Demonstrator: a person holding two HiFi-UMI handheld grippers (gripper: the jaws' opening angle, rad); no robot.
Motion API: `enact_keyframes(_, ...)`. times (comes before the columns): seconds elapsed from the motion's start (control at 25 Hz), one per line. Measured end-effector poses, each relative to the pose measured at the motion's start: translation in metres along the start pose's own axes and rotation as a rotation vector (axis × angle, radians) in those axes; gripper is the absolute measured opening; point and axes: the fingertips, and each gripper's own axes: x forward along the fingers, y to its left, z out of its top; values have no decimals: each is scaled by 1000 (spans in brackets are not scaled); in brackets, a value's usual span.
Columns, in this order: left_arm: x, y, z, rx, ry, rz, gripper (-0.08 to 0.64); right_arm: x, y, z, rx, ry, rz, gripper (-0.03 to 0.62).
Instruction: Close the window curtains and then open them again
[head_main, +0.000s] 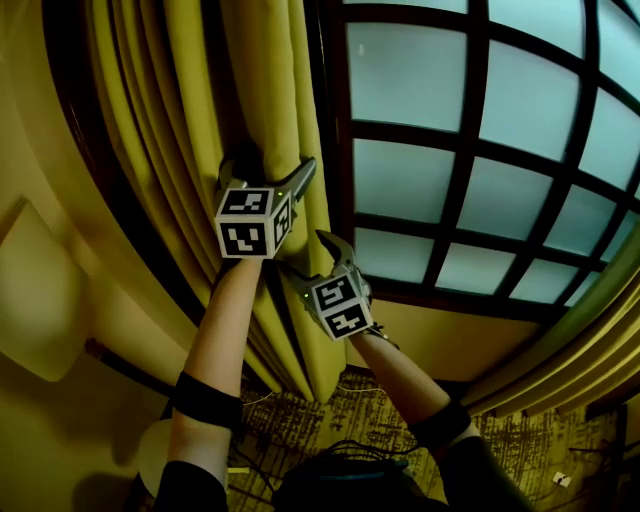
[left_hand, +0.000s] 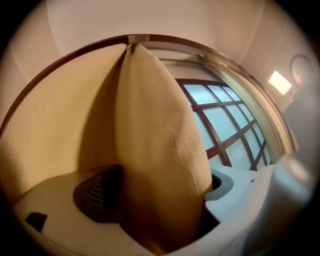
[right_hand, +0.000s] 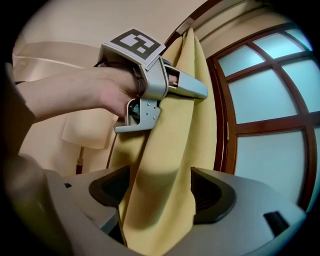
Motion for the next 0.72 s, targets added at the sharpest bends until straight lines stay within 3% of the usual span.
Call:
enact_keyframes(0.12, 2, 1, 5, 12, -16, -28, 442, 15, -1, 4, 14, -3, -35, 411)
enact_keyframes(0.28, -2, 1, 6, 30, -34, -48, 335, 26, -5, 6, 19, -11, -69, 403)
enact_keyframes(0.64, -10, 5, 10, 27, -51, -125, 161, 46, 15, 9, -13, -3, -30, 356)
enact_keyframes(0.72, -13, 4, 11, 16, -60, -138, 105, 46, 19, 10, -25, -1, -28, 309)
